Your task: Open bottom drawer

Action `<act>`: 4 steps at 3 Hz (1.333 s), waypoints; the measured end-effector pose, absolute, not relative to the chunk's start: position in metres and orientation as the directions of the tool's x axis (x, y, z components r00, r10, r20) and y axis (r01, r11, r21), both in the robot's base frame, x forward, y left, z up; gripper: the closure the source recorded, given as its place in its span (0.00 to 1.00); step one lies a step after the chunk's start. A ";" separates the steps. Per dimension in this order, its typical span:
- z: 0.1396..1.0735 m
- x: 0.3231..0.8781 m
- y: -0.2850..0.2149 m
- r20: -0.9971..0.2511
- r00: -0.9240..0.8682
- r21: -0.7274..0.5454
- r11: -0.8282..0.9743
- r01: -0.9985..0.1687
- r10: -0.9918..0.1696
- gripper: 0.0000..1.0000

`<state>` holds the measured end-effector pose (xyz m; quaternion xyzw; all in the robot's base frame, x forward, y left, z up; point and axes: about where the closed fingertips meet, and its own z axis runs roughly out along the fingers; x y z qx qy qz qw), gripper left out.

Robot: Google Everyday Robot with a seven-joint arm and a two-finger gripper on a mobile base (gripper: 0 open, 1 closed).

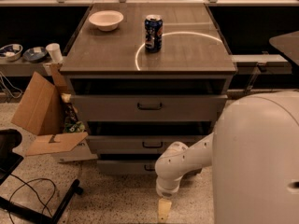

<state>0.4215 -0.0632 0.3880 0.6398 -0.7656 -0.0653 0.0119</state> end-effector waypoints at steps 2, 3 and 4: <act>0.323 0.487 -0.039 -0.106 -0.152 0.039 0.148 -0.988 -0.983 0.00; 0.257 0.541 -0.070 -0.093 -0.187 -0.049 0.192 -0.980 -0.978 0.00; 0.257 0.541 -0.070 -0.093 -0.187 -0.049 0.192 -0.980 -0.978 0.00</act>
Offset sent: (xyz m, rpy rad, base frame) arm 0.1218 0.0284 -0.1146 0.0342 -0.1855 0.0333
